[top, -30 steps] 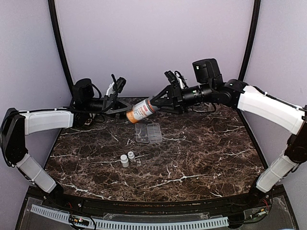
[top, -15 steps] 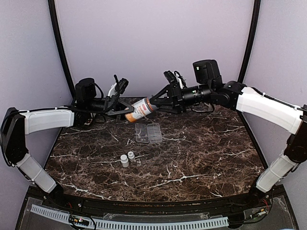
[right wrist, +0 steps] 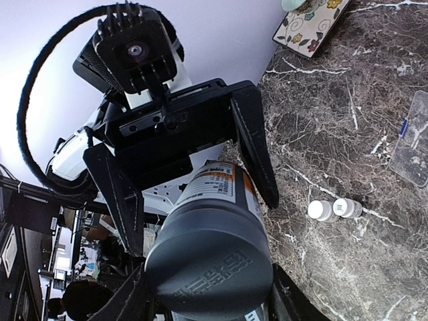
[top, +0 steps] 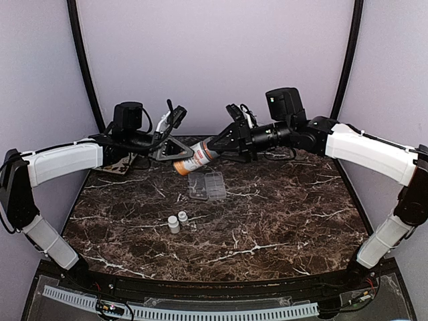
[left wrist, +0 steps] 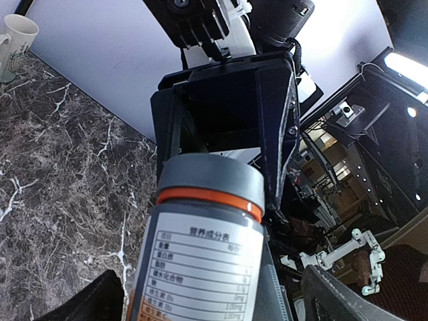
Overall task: Sort the pills into containers
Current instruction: Pass from the right arm to the left
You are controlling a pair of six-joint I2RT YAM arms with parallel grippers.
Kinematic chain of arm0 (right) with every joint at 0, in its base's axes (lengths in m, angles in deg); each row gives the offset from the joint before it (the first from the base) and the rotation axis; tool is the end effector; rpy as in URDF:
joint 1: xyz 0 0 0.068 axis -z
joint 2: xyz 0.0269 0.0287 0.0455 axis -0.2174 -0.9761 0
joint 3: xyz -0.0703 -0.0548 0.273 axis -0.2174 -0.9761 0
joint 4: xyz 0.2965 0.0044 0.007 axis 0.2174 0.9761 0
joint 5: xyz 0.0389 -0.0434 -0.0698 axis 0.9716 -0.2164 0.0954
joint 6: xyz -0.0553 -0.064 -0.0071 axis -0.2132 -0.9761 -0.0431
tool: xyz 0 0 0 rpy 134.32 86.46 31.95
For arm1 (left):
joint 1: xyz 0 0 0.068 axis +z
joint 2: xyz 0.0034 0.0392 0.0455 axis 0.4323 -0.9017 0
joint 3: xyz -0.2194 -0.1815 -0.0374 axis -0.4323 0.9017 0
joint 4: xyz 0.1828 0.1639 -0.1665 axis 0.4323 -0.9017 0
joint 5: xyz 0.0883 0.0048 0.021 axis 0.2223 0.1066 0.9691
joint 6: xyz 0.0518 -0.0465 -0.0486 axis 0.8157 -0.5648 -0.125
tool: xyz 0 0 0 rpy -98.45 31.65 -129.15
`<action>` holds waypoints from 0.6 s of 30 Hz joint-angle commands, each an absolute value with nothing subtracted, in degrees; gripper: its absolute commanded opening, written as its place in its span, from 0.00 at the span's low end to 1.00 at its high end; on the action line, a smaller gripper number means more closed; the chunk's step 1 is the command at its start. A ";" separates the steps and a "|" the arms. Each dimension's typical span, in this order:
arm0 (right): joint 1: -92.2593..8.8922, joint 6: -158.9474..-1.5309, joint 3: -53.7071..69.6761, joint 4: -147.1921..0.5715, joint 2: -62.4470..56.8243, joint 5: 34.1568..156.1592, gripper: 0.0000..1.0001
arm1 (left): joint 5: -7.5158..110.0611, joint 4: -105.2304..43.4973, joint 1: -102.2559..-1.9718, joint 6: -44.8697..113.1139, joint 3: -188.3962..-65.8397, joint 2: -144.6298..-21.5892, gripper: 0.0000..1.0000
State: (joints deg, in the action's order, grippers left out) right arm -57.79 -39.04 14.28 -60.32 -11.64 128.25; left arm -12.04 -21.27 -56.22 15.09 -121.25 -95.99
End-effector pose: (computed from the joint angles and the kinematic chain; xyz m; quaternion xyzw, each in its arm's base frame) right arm 0.2674 0.3386 0.3646 -0.1769 0.7797 0.5809 0.1529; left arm 0.3012 -0.2604 0.3247 0.3747 0.6228 -0.6510 0.2189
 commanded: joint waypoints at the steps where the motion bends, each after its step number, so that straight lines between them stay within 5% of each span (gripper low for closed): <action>1: -57.03 -40.33 14.33 -61.78 -11.58 129.99 0.38 | -9.47 -35.52 -56.64 26.69 -124.89 -96.15 0.93; 11: -56.25 -40.39 14.23 -61.58 -11.25 130.08 0.38 | -6.40 -40.85 -56.73 30.72 -126.25 -96.59 0.90; 18: -56.06 -37.92 10.66 -68.03 -9.15 126.76 0.37 | -1.21 -13.60 -56.73 9.57 -116.57 -94.17 0.93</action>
